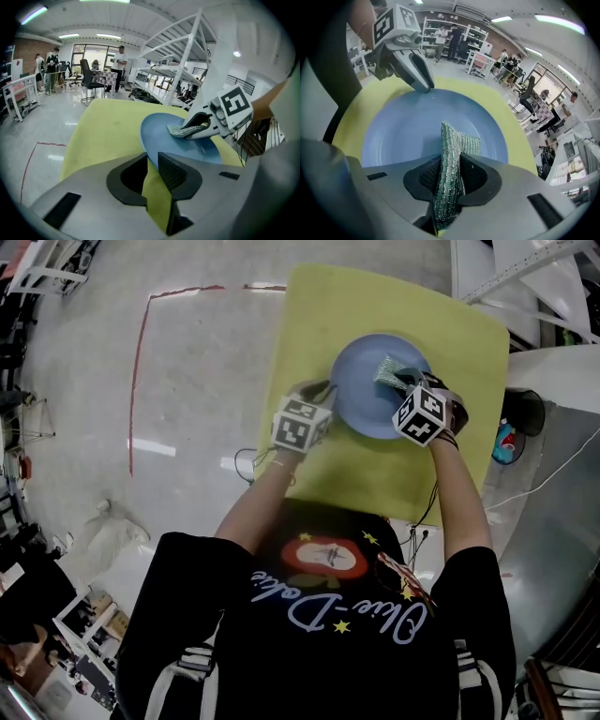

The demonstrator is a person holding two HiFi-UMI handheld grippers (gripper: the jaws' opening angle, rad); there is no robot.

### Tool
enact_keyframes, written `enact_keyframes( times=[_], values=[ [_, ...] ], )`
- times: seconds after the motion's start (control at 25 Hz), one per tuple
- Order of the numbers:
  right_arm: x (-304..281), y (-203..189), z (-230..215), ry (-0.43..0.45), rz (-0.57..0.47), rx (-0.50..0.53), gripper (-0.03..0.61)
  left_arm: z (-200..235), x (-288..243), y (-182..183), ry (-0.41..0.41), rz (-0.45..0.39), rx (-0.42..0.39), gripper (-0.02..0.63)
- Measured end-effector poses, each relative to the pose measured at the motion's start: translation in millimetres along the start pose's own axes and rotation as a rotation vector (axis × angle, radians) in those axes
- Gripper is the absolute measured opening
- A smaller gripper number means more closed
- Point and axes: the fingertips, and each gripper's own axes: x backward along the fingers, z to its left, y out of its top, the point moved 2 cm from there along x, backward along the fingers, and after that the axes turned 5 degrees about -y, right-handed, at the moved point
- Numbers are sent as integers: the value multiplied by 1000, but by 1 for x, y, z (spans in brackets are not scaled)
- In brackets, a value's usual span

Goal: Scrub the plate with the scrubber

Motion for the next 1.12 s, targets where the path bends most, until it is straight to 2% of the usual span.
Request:
enact_keyframes(
  times=[0.56,0.88,1.12],
  values=[
    [19,-1,56,48,32,-303,72,2,2,-1,-11,-15,3,64],
    [21,16,82,92,36,-388,72,0,0,0,-12,-31,15,63],
    [21,28,90,152,17,-489,74,-2,-4,0,-27,-36,24,63]
  ],
)
